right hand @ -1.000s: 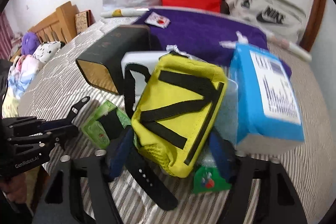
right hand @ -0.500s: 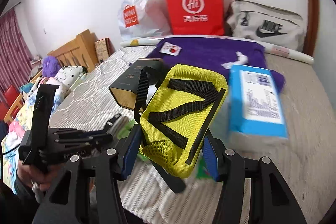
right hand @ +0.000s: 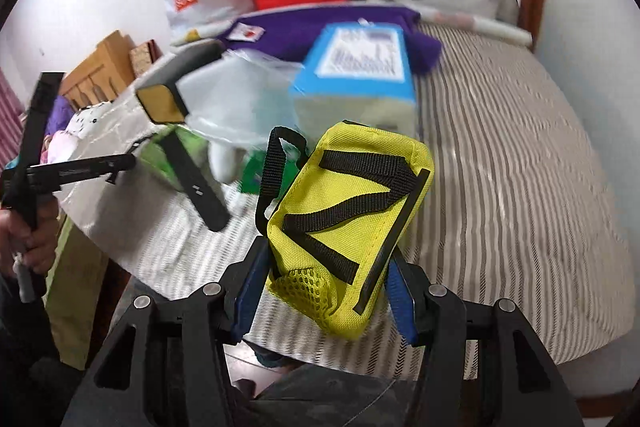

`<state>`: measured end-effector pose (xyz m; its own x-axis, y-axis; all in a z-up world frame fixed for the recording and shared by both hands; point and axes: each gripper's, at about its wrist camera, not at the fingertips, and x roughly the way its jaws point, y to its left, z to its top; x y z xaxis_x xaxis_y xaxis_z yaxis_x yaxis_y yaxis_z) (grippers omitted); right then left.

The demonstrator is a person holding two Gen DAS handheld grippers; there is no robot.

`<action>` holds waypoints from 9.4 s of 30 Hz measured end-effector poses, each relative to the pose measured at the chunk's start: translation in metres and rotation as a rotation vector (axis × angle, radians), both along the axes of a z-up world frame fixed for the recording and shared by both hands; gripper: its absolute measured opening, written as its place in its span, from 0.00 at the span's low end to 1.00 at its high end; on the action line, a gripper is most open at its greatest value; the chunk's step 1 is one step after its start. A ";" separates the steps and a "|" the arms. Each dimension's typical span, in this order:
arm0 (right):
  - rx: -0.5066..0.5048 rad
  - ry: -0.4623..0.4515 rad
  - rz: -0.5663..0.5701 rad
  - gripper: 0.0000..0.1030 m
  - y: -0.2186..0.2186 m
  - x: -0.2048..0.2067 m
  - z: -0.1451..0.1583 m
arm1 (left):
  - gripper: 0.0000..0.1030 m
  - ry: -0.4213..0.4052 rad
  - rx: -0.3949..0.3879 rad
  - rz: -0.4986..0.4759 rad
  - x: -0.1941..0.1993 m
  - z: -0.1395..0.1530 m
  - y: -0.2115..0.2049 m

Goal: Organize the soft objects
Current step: 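Lift the yellow pouch and carry it toward the purple towel with the right tool, then lower the yellow pouch onto the purple towel and open the right tool, then move the right tool to the white mesh drawstring bag and grasp its string, then lift the mesh bag with the right tool while the left tool reaches toward the green tissue pack, then grasp the green tissue pack with the left tool, then carry the green pack toward the towel with the left tool while the right tool carries the mesh bag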

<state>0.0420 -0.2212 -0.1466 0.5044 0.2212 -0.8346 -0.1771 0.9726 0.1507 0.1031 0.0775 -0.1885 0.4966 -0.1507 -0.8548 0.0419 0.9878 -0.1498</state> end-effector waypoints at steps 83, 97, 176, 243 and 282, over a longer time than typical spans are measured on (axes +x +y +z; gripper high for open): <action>0.122 -0.180 0.110 0.19 -0.004 0.214 0.098 | 0.19 -0.071 -0.116 -0.017 0.180 0.106 0.004; 0.135 -0.067 0.132 0.19 -0.001 0.311 0.040 | 0.19 0.029 -0.076 -0.057 0.270 0.065 -0.011; 0.055 -0.125 0.221 0.05 0.086 0.075 0.048 | 0.43 0.045 -0.173 -0.085 0.016 0.028 -0.001; 0.008 -0.048 0.015 0.06 0.005 0.043 -0.008 | 0.68 -0.105 0.082 -0.204 0.004 0.024 -0.059; 0.000 0.005 -0.035 0.06 -0.005 0.032 0.024 | 0.69 -0.056 -0.112 -0.021 -0.003 0.035 0.021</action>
<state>0.0736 -0.2263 -0.1221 0.5075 0.2035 -0.8373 -0.1424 0.9782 0.1515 0.0999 0.0987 -0.1536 0.5390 -0.2546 -0.8029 0.0743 0.9639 -0.2557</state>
